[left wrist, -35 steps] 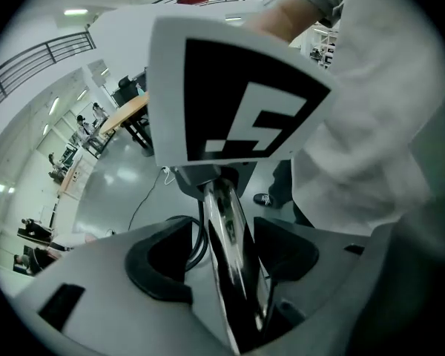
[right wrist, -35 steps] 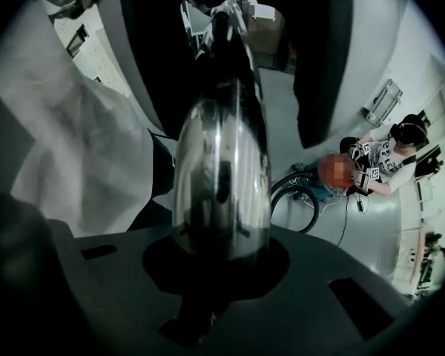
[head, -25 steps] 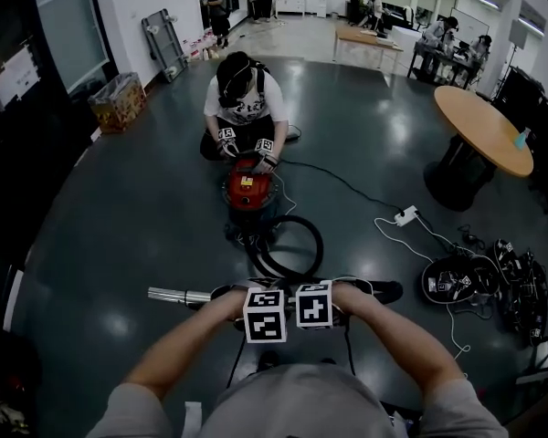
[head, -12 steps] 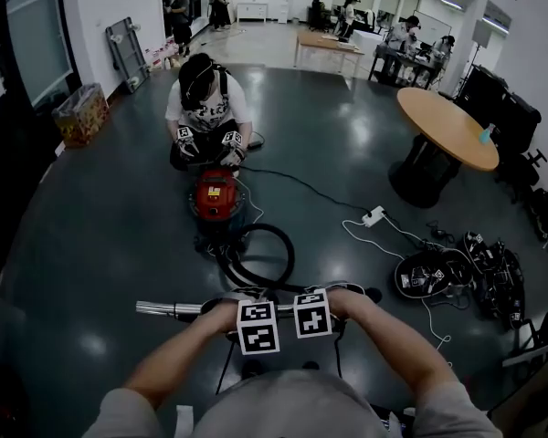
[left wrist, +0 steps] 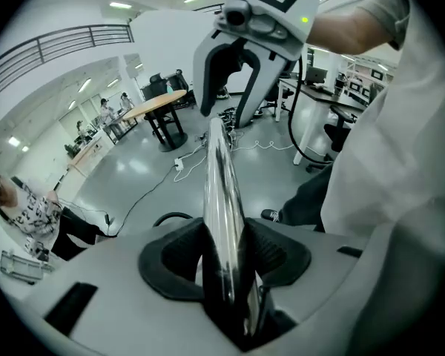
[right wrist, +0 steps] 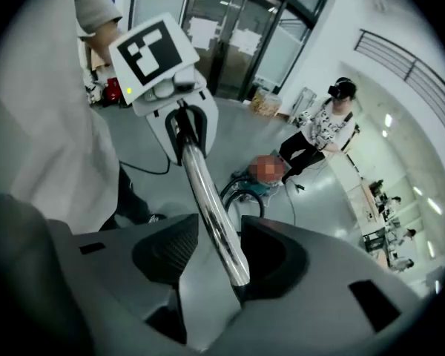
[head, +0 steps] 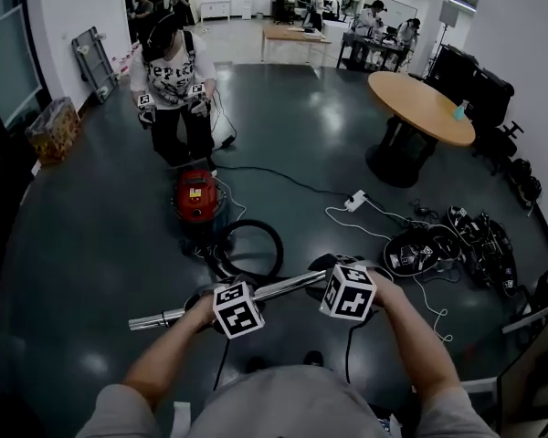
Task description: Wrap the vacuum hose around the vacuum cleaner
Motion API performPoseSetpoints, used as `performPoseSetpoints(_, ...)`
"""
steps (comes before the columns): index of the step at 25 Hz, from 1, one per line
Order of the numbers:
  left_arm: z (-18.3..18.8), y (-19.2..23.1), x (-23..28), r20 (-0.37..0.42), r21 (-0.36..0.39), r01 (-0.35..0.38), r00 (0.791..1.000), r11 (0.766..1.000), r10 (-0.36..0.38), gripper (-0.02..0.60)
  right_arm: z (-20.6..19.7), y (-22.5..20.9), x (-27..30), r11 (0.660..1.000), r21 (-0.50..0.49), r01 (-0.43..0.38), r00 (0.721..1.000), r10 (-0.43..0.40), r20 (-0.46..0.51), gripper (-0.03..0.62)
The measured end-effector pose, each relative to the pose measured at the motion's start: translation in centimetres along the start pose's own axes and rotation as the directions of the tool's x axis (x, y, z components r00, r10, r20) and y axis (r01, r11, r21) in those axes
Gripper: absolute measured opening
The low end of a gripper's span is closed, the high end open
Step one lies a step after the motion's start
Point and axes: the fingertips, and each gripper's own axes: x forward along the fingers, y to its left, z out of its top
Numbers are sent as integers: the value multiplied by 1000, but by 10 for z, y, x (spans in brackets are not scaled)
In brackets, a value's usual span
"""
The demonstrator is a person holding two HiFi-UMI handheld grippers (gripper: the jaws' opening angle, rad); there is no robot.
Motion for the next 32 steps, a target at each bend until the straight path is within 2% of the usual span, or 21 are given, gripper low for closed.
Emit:
performPoseSetpoints(3, -6, 16, -5, 22, -54, -16, 1000, 998, 17, 176, 12, -15, -15, 990, 95, 105, 990, -114, 84, 178)
performPoseSetpoints(6, -11, 28, -9, 40, -87, -26, 999, 996, 30, 176, 15, -20, -24, 969, 193, 157, 973, -185, 136, 178)
performPoseSetpoints(9, -16, 37, -10, 54, -113, -45, 997, 993, 51, 176, 11, -18, -27, 929, 352, 114, 957, -198, 211, 177)
performPoseSetpoints(11, -16, 44, -9, 62, -137, -62, 996, 989, 71, 176, 3, -16, -26, 883, 466, 57, 945, -198, 259, 176)
performPoseSetpoints(13, -14, 49, -7, 71, -167, -78, 993, 983, 91, 176, -9, -14, -23, 841, 540, 20, 938, -203, 280, 171)
performPoseSetpoints(17, -3, 55, 1, 84, -242, -84, 991, 967, 107, 176, -38, -17, -17, 786, 617, 17, 929, -240, 280, 46)
performPoseSetpoints(22, 20, 57, 22, 95, -335, -92, 987, 938, 130, 176, -67, -20, -11, 737, 669, -97, 912, -203, 356, 43)
performPoseSetpoints(24, 29, 57, 34, 99, -375, -100, 984, 922, 147, 176, -73, -23, -6, 720, 676, -154, 893, -191, 407, 44)
performPoseSetpoints(26, 38, 58, 47, 104, -411, -110, 980, 905, 167, 176, -75, -29, -1, 693, 683, -231, 856, -189, 480, 44)
performPoseSetpoints(29, 50, 62, 64, 101, -464, -127, 976, 877, 195, 176, -76, -43, 9, 623, 686, -376, 789, -174, 589, 44)
performPoseSetpoints(32, 64, 61, 74, 97, -513, -140, 971, 847, 219, 176, -83, -50, 25, 560, 664, -495, 740, -130, 660, 44)
